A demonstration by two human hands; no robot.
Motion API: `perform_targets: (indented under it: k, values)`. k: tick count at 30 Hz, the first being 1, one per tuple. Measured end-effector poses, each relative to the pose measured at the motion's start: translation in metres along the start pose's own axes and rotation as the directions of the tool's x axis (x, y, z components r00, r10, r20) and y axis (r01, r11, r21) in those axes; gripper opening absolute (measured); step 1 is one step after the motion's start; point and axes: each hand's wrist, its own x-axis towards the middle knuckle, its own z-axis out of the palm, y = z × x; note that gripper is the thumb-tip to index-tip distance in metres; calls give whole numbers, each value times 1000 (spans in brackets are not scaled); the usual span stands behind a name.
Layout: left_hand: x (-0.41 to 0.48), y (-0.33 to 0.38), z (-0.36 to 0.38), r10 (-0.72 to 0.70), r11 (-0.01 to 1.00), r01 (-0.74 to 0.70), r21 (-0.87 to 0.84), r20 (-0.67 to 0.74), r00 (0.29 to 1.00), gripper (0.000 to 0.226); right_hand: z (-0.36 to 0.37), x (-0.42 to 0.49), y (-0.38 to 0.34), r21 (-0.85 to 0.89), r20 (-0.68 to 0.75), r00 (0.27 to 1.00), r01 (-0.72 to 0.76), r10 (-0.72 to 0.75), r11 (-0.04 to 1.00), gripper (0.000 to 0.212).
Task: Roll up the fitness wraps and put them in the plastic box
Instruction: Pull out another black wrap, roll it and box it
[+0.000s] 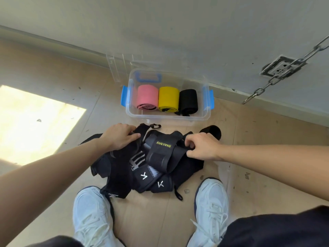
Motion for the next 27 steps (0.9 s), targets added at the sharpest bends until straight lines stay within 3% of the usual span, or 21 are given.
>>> perform_targets:
  k: [1, 3, 5, 6, 9, 15, 17, 19, 21, 23, 27]
  values:
    - [0, 2, 1, 3, 1000, -3, -1, 9, 1000, 36, 3, 0, -5, 39, -57, 998, 31, -28, 999, 39]
    - [0, 4, 4, 11, 1000, -11, 0, 28, 1000, 37, 6, 0, -13, -85, -75, 971, 222, -228, 971, 55]
    - [-1, 4, 6, 12, 1000, -12, 8, 29, 1000, 35, 10, 3, -21, -273, 18, 903, 417, -429, 867, 53]
    - [-1, 3, 6, 10, 1000, -10, 10, 25, 1000, 34, 9, 4, -23, -308, 68, 889, 450, -452, 839, 47]
    - [-4, 0, 6, 9, 1000, -9, 11, 17, 1000, 26, -2, 11, -15, -378, 135, 918, 395, -372, 837, 36]
    - [-7, -3, 11, 10, 1000, -10, -5, -4, 1000, 29, -42, 6, 30, -554, 252, 964, 215, -84, 804, 38]
    - [-5, -5, 11, 1, 996, 0, -84, 12, 1000, 32, -51, 4, 38, -507, 338, 941, 186, -5, 841, 48]
    - [-2, -8, 10, -1, 957, 9, -289, 28, 1000, 30, -56, 5, 33, -390, 300, 954, 112, 11, 914, 43]
    - [-1, -6, 7, 8, 826, 35, -562, 74, 997, 21, -57, 7, 21, -188, 115, 993, 56, -35, 981, 24]
    - [-5, 3, 1, 52, 681, 74, -729, 148, 988, 18, -52, 8, 2, 37, -77, 994, 82, -79, 996, 16]
    - [-10, 17, -21, 213, 575, 78, -814, 242, 947, 24, -37, 4, -30, 326, -149, 973, 215, -174, 921, 71]
